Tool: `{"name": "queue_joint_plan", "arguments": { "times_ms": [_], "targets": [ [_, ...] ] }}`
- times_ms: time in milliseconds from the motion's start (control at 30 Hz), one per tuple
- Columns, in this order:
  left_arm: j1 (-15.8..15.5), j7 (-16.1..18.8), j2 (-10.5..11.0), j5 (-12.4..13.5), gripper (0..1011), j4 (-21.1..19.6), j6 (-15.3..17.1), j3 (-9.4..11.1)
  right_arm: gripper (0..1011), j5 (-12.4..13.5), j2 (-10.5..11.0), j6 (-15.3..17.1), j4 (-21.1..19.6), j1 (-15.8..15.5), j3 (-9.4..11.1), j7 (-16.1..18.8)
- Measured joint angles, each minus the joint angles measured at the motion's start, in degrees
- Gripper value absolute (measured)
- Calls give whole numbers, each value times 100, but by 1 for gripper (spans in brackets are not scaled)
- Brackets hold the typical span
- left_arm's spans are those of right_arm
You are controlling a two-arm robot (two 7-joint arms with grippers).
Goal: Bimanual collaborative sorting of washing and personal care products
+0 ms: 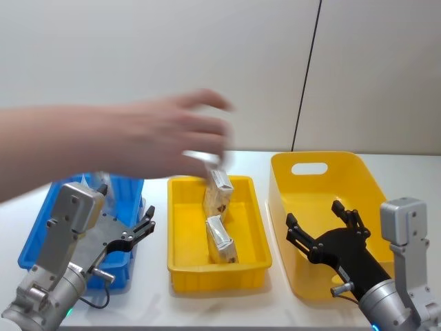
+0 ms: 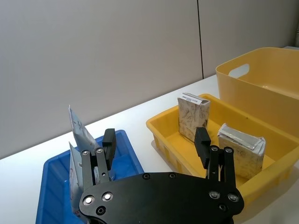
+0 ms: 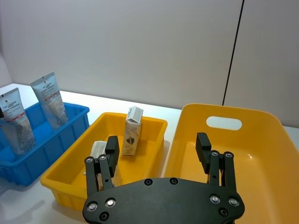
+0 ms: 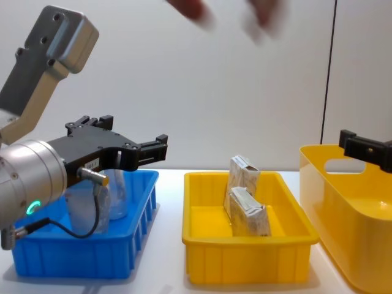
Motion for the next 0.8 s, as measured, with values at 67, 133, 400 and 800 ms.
{"name": "queue_joint_plan", "arguments": {
  "times_ms": [67,133,400,800],
  "targets": [
    [0,0,0,0,1001,0,0,0,1002,0,0,0,0,0,0,0],
    [0,0,0,0,1001,0,0,0,1002,0,0,0,0,0,0,0],
    [0,0,0,0,1001,0,0,0,1002,0,0,0,0,0,0,0],
    [0,0,0,0,1001,0,0,0,1002,0,0,0,0,0,0,0]
  ]
}}
